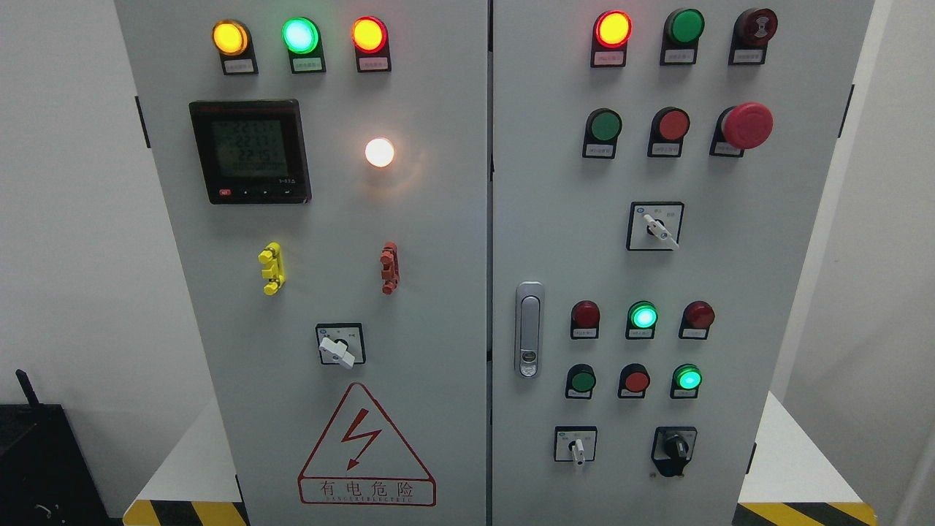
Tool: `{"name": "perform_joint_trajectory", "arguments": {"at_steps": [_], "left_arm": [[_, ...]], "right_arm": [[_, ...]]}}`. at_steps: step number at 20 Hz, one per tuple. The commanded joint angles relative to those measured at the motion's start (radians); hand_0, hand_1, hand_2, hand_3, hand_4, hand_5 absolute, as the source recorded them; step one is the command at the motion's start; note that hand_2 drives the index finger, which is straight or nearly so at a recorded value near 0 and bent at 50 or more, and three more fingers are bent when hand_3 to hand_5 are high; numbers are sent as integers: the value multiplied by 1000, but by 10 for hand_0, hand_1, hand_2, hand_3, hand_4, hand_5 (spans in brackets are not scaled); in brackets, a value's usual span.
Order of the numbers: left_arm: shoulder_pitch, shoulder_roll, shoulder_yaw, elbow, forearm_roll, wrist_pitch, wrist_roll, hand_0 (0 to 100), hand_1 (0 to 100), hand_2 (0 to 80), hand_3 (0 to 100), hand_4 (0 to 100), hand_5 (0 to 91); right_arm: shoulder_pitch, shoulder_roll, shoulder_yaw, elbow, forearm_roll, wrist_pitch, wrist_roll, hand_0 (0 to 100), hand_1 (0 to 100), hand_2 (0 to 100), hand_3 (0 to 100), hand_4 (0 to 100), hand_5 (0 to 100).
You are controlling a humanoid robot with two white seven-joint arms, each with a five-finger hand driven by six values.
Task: Turn on light switch 1
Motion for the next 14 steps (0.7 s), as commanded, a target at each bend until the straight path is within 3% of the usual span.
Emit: {"name": "perform_joint_trajectory", "arguments": {"at_steps": [1, 4, 8, 11, 14], "left_arm": [[78, 74, 72, 666, 30, -126, -56, 157, 44, 359, 705, 787, 424], [43, 77, 68, 898, 25, -126, -123, 168, 29, 241, 495, 581, 167], [-20, 78, 40, 1206, 11, -114, -171, 165, 11, 80, 274, 399, 4], [-93, 94, -33, 1450, -22, -109, -172, 185, 0, 0, 197, 333, 0], [-168, 91, -124, 1657, -43, -65, -172, 202, 0, 0, 117, 256, 0]], "right_arm": [[0, 0, 0, 0, -25, 0, 1, 0, 0, 0, 0, 0, 0], [0, 0, 0, 0, -25, 0, 1, 0, 0, 0, 0, 0, 0], [0, 0, 0, 0, -25, 0, 1, 0, 0, 0, 0, 0, 0], [0, 0, 0, 0, -25, 0, 1, 0, 0, 0, 0, 0, 0], [0, 0, 0, 0, -25, 0, 1, 0, 0, 0, 0, 0, 0]]}}
